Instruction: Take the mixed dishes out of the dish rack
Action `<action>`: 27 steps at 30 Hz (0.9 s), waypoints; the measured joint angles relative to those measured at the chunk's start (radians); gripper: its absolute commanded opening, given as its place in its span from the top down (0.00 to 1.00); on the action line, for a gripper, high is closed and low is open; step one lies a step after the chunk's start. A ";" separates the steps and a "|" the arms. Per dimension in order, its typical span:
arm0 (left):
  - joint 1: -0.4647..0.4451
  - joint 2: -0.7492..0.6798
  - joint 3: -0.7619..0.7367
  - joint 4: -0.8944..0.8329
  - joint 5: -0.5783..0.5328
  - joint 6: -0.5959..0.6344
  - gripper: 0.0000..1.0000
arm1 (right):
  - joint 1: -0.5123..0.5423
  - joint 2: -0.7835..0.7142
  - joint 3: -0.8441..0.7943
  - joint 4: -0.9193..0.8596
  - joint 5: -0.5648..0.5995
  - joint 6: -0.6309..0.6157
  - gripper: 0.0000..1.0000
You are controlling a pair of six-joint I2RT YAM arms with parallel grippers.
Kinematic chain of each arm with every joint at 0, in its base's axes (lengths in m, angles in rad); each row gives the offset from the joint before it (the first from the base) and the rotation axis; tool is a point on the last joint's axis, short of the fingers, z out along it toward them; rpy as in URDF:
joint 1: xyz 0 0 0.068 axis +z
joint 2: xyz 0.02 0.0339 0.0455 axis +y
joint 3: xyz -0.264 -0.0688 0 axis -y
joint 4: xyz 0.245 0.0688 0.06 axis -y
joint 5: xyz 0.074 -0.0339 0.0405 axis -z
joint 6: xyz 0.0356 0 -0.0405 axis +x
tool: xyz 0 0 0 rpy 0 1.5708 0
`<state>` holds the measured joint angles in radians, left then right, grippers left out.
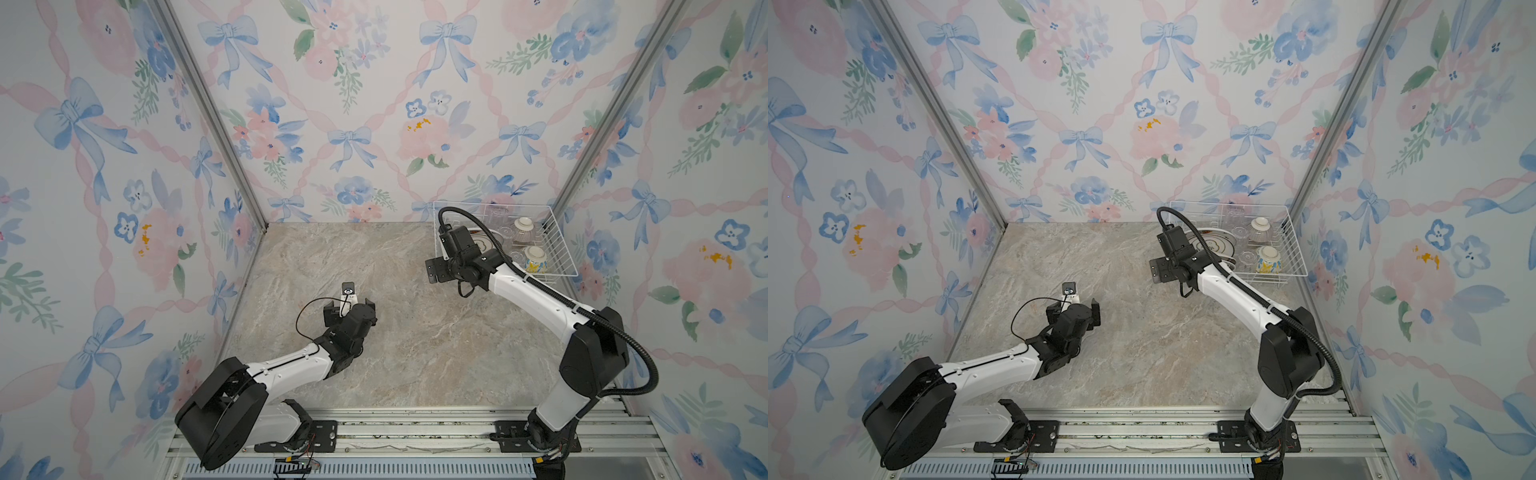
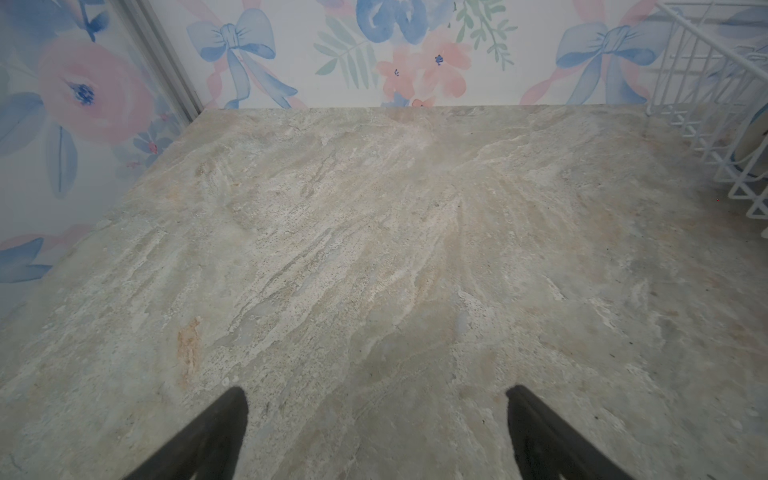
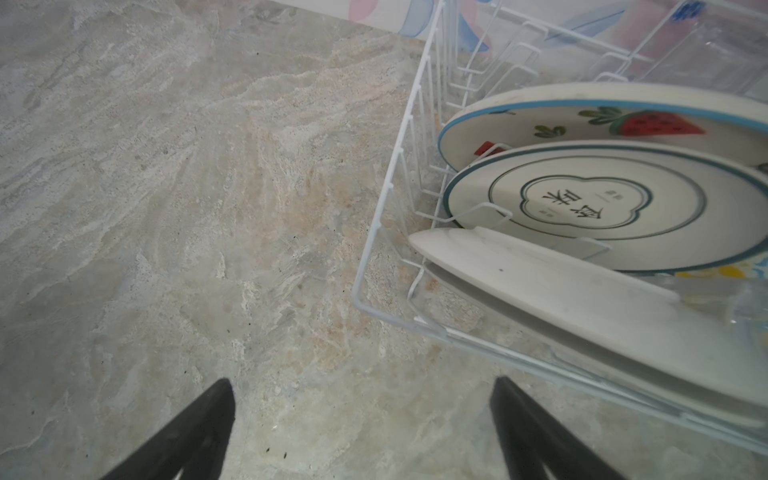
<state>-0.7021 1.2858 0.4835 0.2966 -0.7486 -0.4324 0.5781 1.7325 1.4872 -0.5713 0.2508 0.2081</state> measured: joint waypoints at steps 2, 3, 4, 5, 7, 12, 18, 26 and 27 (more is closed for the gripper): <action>-0.001 0.024 0.000 -0.002 0.020 -0.009 0.02 | 0.000 0.036 0.023 -0.019 -0.020 0.012 0.08; -0.002 0.032 0.000 -0.006 0.028 -0.011 0.02 | 0.000 0.053 0.036 -0.028 -0.029 0.016 0.09; -0.005 0.039 0.000 -0.011 0.035 -0.015 0.02 | 0.000 0.072 0.056 -0.038 -0.037 0.021 0.10; -0.006 0.041 0.000 -0.013 0.041 -0.018 0.02 | 0.000 0.090 0.077 -0.047 -0.042 0.025 0.10; -0.011 0.041 0.000 -0.014 0.051 -0.019 0.02 | -0.002 0.116 0.106 -0.050 -0.050 0.029 0.11; -0.012 0.034 0.000 -0.014 0.058 -0.023 0.02 | -0.011 0.154 0.157 -0.055 -0.063 0.034 0.16; -0.012 0.001 0.000 -0.014 0.052 -0.022 0.02 | -0.037 0.249 0.240 -0.054 -0.090 0.047 0.28; -0.012 -0.014 -0.002 -0.014 0.050 -0.022 0.02 | -0.053 0.347 0.305 -0.073 -0.074 0.039 0.42; -0.012 -0.014 -0.002 -0.014 0.050 -0.022 0.02 | -0.053 0.352 0.310 -0.073 -0.070 0.036 0.46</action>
<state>-0.7139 1.2720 0.4812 0.2821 -0.6991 -0.4541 0.5251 2.0850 1.7973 -0.6441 0.1806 0.2440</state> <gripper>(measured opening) 0.980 0.589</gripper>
